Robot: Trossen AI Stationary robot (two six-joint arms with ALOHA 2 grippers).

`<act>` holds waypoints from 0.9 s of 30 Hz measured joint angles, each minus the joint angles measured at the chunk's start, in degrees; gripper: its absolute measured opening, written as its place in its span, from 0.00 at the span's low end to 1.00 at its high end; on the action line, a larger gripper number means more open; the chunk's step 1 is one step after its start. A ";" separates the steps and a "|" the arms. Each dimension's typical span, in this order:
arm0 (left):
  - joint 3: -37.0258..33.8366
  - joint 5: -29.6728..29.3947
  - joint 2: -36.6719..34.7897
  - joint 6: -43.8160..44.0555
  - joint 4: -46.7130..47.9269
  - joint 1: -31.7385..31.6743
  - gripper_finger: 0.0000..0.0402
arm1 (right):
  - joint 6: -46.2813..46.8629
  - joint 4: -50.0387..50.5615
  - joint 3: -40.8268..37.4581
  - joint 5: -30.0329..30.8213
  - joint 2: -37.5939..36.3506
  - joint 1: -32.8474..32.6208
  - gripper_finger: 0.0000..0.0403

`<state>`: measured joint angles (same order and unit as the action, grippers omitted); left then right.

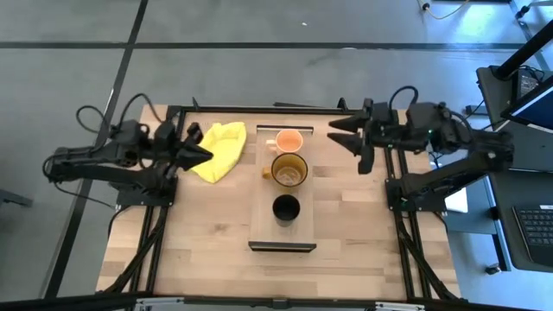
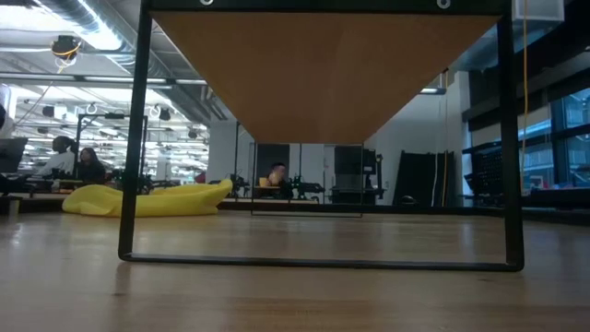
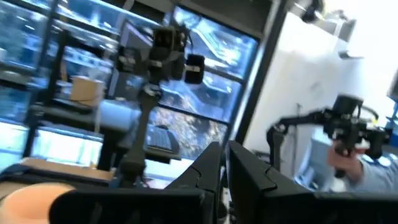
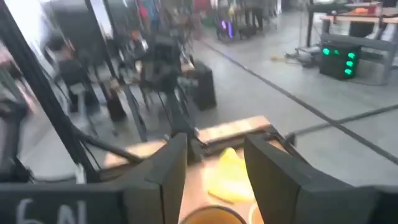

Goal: Stack small to large cups/mugs on shelf
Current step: Return to Home Position

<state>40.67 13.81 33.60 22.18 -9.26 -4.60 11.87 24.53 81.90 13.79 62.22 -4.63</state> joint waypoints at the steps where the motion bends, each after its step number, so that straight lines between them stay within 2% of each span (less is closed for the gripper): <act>1: -1.85 -1.27 -2.26 0.32 -0.01 0.00 0.05 | 0.90 -4.01 -3.97 -1.77 -2.04 1.52 0.40; 4: -6.14 -4.27 -8.35 1.72 -0.83 0.00 0.05 | 4.80 -16.52 -16.24 -5.50 -8.25 5.43 0.40; 7: -9.09 -7.19 -13.36 1.70 -0.03 0.00 0.05 | 8.45 -27.04 -26.67 -6.41 -14.18 7.99 0.40; 14: -14.61 -14.38 -23.04 1.73 7.32 0.00 0.05 | 13.86 -43.18 -42.58 -6.31 -25.59 10.61 0.40; 21: -21.07 -17.17 -29.76 3.39 9.41 0.00 0.05 | 13.90 -44.63 -50.41 -0.98 -33.85 10.63 0.40; 27: -26.55 -17.87 -33.46 8.75 9.87 0.00 0.05 | 17.46 -44.52 -58.07 2.23 -41.70 10.63 0.40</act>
<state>14.12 -4.06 0.14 30.93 0.61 -4.60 29.33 -19.99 23.83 16.02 20.52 6.00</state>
